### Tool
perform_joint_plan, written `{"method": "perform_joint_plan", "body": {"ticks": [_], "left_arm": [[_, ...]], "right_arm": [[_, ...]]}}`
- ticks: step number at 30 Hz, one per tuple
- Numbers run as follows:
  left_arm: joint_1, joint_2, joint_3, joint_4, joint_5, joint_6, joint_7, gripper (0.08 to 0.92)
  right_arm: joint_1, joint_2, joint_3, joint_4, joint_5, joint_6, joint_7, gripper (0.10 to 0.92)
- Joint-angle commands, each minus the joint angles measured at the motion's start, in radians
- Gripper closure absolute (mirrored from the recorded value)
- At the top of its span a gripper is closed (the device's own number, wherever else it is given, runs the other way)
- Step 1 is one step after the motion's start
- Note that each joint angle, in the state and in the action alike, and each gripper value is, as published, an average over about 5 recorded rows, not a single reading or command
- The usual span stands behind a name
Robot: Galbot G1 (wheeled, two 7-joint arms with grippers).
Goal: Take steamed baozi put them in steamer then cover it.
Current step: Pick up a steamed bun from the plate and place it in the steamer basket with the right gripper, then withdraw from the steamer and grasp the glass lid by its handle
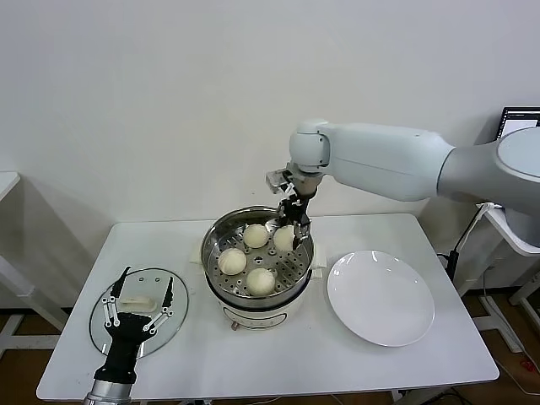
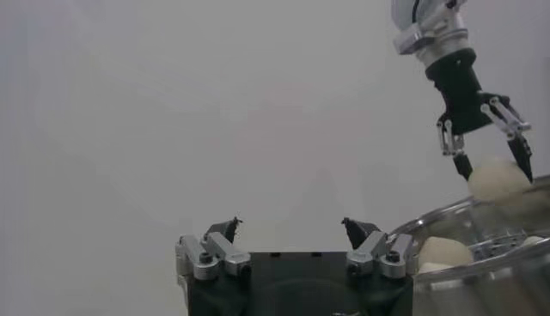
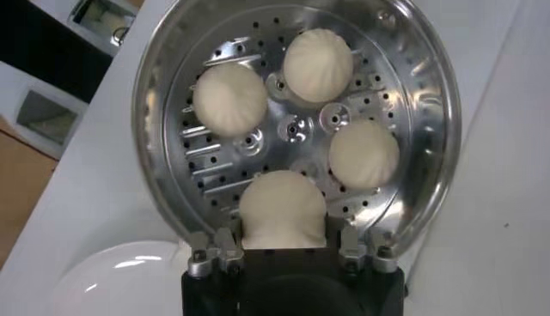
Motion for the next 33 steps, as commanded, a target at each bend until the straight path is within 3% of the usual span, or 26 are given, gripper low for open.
{"method": "perform_joint_plan", "body": {"ticks": [1,13,21,33], "left_arm": [[-0.001,-0.001,-0.001,0.003,-0.001,0.000,0.000,0.177],[0.000,-0.004,-0.006,0.000,0.000,0.000,-0.001,0.177],[0.003,-0.008,-0.012,-0.005,0.002,0.001,-0.002,0.177],[-0.004,-0.006,-0.019,-0.008,0.032,0.030,-0.023,0.177]], "right_arm": [[-0.049,0.046,-0.022,-0.045,-0.036,0.001,0.007,0.377],[-0.070,0.049,-0.022,-0.055,-0.063,0.012,-0.003,0.327],[-0.074,0.043,-0.016,-0.047,-0.075,0.016,-0.009,0.215],[-0.075,-0.053,0.180,0.030,-0.074,0.010,-0.018,0.203]]}}
